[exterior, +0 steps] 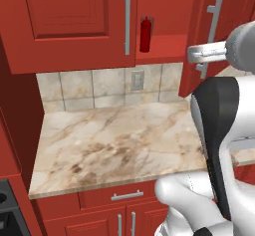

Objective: The dining table condiment station is running low on ketchup. Refill the condiment station by opening the cabinet and taking the ketchup from the cabinet and placing it on the dining table.

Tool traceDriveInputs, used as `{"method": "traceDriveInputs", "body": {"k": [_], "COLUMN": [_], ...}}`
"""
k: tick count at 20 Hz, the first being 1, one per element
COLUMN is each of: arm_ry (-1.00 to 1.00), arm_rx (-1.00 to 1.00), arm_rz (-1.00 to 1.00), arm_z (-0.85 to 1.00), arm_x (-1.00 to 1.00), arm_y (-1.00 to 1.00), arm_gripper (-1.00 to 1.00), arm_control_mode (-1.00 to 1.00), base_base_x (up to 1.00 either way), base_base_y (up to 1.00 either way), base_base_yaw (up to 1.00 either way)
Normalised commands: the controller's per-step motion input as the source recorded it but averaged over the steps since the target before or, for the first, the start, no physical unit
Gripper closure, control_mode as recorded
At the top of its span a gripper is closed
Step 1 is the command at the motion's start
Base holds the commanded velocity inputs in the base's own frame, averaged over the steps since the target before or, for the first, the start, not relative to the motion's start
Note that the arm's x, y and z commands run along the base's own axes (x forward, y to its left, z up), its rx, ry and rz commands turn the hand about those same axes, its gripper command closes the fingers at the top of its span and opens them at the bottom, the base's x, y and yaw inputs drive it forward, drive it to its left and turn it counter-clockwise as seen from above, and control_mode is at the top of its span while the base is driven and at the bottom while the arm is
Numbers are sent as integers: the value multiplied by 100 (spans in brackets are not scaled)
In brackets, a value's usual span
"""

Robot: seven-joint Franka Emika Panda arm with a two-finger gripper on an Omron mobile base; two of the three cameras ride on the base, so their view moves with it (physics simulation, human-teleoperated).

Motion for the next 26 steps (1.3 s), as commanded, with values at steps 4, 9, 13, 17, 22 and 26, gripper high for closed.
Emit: {"method": "traceDriveInputs", "body": {"k": [4,9,13,17,22,26], "arm_ry": [23,39,38,21,0,0], "arm_rx": [-38,-46,-42,-29,-9,-11], "arm_rz": [6,9,7,3,1,0], "arm_z": [1,-20,-30,-30,-23,-36], "arm_x": [-1,13,25,29,37,46], "arm_y": [78,54,33,2,0,-10], "arm_gripper": [-100,-100,-100,-100,-100,-100], "arm_control_mode": [-100,-100,-100,-100,-100,-100], "base_base_x": [0,0,0,0,0,0], "base_base_y": [0,0,0,0,0,0], "base_base_yaw": [0,0,0,0,0,0]}}
